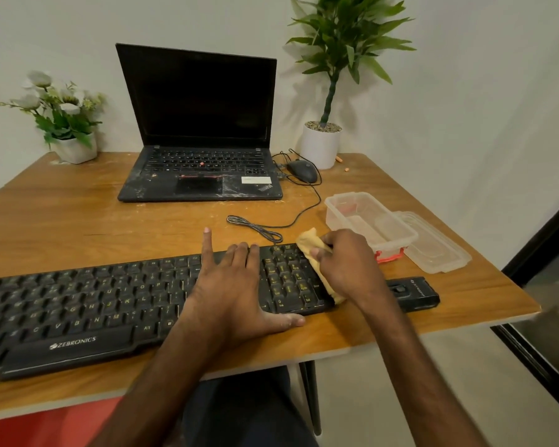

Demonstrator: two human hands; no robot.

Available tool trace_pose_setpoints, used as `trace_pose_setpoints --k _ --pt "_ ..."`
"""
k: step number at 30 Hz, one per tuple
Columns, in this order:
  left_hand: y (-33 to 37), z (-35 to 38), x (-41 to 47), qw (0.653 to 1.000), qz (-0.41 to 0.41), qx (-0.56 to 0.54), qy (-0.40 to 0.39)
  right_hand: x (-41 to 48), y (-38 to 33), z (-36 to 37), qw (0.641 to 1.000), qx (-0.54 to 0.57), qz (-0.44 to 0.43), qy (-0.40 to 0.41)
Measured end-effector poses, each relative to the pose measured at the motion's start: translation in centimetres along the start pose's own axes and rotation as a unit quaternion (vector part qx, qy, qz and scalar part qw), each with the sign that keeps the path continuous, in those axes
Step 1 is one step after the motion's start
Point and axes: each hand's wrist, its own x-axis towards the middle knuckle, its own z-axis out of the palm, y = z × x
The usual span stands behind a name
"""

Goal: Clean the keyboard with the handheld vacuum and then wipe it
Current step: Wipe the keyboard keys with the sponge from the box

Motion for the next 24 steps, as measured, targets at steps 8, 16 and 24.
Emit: trace_pose_setpoints --k 8,16,24 --pt "-0.3 0.2 0.1 1.000 0.016 0.000 0.002 -5.1 0.2 -1.1 0.998 -0.052 0.017 -0.009" --pt "-0.2 0.1 -0.1 1.000 0.014 0.004 0.008 1.0 -1.0 0.0 1.000 -0.028 -0.011 0.006" --pt "-0.3 0.3 0.1 1.000 0.017 0.006 0.001 -7.4 0.5 -1.6 0.997 -0.070 0.023 -0.029"
